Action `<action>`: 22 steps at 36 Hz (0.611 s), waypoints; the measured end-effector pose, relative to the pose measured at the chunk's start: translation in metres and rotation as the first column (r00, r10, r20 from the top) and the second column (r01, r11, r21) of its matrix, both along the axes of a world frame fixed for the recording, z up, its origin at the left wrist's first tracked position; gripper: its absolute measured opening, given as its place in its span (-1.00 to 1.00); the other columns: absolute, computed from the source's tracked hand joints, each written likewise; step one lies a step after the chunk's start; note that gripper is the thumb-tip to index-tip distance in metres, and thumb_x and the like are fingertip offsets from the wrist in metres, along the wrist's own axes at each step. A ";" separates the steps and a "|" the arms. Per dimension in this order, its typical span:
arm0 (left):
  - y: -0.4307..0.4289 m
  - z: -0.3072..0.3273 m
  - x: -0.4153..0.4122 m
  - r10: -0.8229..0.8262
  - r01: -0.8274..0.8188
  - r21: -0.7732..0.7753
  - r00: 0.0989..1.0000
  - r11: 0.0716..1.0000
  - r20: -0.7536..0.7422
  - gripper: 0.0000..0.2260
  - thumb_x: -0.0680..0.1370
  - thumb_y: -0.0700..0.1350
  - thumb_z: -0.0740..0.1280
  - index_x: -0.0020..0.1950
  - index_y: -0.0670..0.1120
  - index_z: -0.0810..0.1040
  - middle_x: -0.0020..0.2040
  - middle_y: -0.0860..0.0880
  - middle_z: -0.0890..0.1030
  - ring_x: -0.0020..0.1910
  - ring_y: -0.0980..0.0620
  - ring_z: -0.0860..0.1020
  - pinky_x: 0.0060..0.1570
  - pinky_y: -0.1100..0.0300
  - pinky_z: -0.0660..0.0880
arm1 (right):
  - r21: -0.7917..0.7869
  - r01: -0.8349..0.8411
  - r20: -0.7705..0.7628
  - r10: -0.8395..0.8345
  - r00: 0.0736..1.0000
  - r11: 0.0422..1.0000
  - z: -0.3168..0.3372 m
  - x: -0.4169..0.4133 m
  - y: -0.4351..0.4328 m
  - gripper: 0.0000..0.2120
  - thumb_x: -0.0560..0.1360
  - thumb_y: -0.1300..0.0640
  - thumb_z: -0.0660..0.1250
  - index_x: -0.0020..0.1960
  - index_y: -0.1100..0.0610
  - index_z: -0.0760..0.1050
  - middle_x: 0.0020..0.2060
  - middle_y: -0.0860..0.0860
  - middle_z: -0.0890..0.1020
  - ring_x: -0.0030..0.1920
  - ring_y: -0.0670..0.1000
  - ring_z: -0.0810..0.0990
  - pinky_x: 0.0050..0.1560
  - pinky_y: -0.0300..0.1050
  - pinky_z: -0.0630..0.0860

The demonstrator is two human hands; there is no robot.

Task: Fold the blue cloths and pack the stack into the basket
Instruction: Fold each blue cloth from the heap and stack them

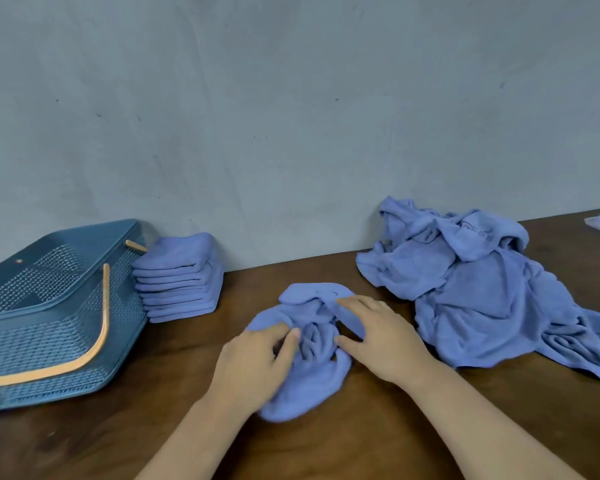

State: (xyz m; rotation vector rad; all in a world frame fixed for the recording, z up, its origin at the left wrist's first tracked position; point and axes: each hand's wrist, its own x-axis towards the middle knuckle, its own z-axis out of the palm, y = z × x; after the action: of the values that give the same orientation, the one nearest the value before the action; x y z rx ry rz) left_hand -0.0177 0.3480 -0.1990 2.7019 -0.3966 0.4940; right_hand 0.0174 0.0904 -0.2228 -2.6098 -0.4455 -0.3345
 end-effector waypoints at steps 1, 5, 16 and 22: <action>-0.001 0.003 -0.005 -0.024 0.025 -0.017 0.999 1.000 0.048 -0.54 0.70 0.29 0.04 -0.23 0.05 0.43 -0.42 0.05 0.54 -0.38 0.03 0.52 -0.31 0.05 0.50 | -0.008 -0.001 -0.009 0.001 1.000 1.000 0.001 0.000 0.000 -0.42 0.62 -0.22 0.33 0.59 -0.19 0.29 0.49 -0.20 0.40 0.39 -0.01 0.44 0.23 -0.06 0.52; 0.002 0.007 -0.014 -0.009 0.045 -0.183 0.982 0.982 0.191 -0.63 0.71 0.22 0.14 -0.15 0.06 0.55 -0.37 0.09 0.56 -0.34 0.05 0.56 -0.36 0.08 0.49 | 0.077 0.024 -0.025 -0.022 0.999 0.997 0.001 0.002 -0.004 -0.56 0.63 -0.03 0.37 0.49 -0.16 0.43 0.34 -0.17 0.53 0.27 0.00 0.48 0.14 -0.01 0.55; 0.005 0.002 -0.009 -0.216 0.124 -0.311 0.934 0.942 -0.284 -0.52 0.66 0.33 0.14 -0.04 0.02 0.68 -0.35 0.07 0.57 -0.35 0.10 0.51 -0.17 -0.09 0.52 | 0.398 0.066 -0.128 -0.016 0.992 0.915 0.007 0.005 -0.014 -0.77 0.66 0.16 0.31 0.01 -0.12 0.66 -0.20 -0.11 0.71 -0.20 -0.13 0.69 -0.12 -0.04 0.67; 0.004 0.014 -0.022 -0.467 0.214 -0.639 0.847 0.738 -0.255 -0.71 0.73 0.03 0.29 -0.03 -0.03 0.75 -0.24 -0.08 0.71 -0.37 -0.05 0.60 -0.26 0.18 0.49 | 0.675 0.097 -0.332 0.184 0.925 0.731 0.036 -0.006 -0.009 -0.87 0.64 0.06 0.41 0.00 -0.04 0.74 -0.38 -0.03 0.59 -0.43 0.01 0.43 -0.43 -0.16 0.34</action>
State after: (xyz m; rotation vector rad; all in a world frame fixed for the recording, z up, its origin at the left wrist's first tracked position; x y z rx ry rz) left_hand -0.0399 0.3523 -0.1850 1.9725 -0.5161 -0.0639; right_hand 0.0119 0.0815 -0.1870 -1.8565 -0.1875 0.0408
